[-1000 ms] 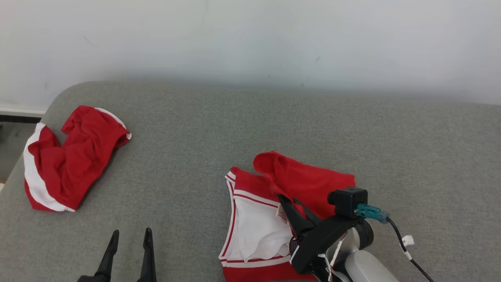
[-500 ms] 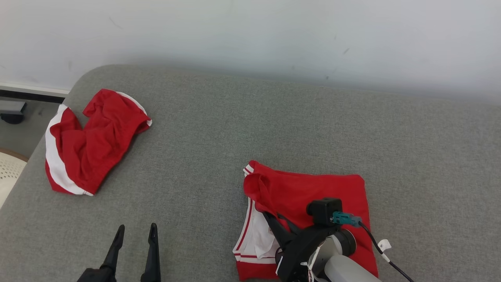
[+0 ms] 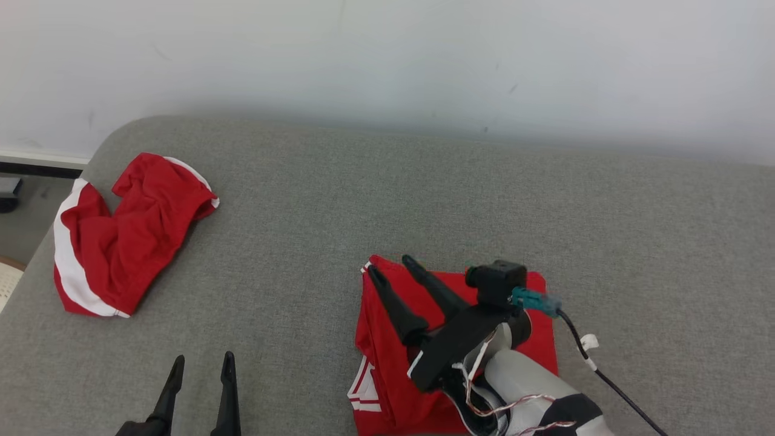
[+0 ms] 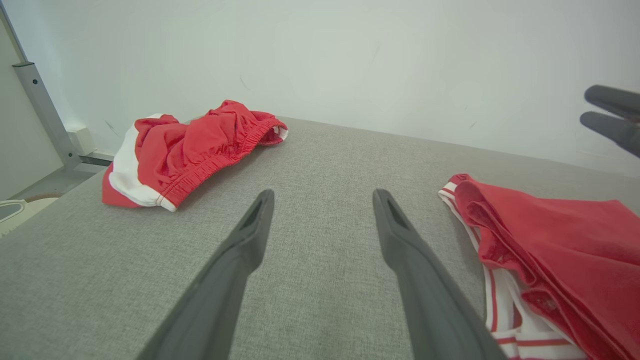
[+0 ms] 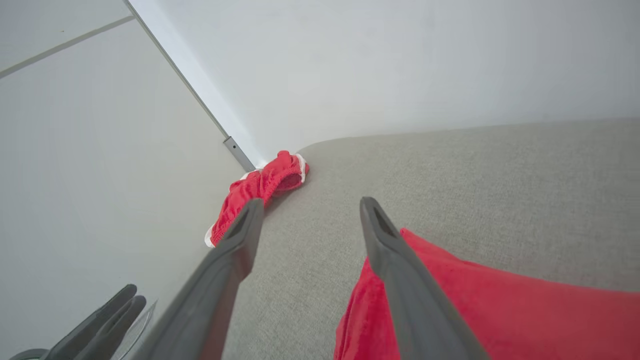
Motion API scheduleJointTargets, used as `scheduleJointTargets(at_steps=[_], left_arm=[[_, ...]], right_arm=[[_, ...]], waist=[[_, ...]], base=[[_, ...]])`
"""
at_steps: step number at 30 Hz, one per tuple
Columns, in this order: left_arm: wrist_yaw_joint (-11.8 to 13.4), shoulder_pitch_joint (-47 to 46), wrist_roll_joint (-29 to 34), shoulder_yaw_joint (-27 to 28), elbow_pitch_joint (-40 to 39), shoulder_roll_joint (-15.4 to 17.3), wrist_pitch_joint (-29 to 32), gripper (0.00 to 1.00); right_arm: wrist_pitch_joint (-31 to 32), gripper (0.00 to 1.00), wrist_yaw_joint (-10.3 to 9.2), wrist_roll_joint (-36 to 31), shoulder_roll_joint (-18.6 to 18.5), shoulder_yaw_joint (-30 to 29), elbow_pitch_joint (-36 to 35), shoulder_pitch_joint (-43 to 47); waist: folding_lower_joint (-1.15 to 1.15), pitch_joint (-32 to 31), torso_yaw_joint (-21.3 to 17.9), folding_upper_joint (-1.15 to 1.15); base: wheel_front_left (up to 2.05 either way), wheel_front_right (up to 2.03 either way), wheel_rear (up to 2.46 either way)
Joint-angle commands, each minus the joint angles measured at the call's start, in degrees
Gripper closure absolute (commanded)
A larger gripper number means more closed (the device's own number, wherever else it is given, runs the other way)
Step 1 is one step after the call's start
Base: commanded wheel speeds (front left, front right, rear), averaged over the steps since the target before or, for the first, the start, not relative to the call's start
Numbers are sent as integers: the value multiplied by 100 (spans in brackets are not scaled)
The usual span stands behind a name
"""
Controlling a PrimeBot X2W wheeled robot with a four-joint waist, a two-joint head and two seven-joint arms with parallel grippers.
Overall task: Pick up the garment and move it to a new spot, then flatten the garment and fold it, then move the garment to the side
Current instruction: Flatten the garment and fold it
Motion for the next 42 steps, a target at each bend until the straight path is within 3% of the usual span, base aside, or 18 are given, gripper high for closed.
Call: scheduleJointTargets(at_steps=[1, 7, 15, 26, 27, 29, 30, 42], left_arm=[[20, 116, 3, 37, -22, -2, -19, 0], [3, 252, 88, 150, -116, -1, -19, 0], [-27, 435, 163, 319, -230, -3, -19, 0], [-50, 569, 231, 422, -303, -3, -18, 0], [-44, 561, 232, 418, -305, -1, -19, 0], [-49, 542, 231, 404, -321, -2, -18, 0], [-51, 536, 234, 396, -325, -1, -18, 0], [-74, 462, 551, 325, -358, -2, -19, 0]], right_arm=[[-89, 0, -11, -61, -7, -123, -70, -85], [-238, 0, -11, -486, -463, -893, -420, 46], [-250, 0, -11, -1315, -868, -2495, -1084, 1052], [-252, 0, -11, -2686, -469, -3714, -1744, 2373], [-253, 4, -11, -2759, -452, -3762, -1740, 2452], [-253, 88, -11, -2873, -413, -3804, -1658, 2566], [-253, 100, -11, -2918, -405, -3794, -1602, 2602], [-254, 100, -11, -3127, -377, -3480, -879, 2364]], waist=[[0, -60, -69, 0], [0, -167, -157, 0], [0, -287, -264, 0], [0, -347, -430, 0], [0, -349, -431, 0], [0, -351, -426, 0], [0, -353, -421, 0], [0, -263, -280, 0]], base=[[0, 0, 0], [0, 0, 0], [0, 0, 0], [0, 0, 0], [0, 0, 0], [0, 0, 0], [0, 0, 0], [0, 0, 0]])
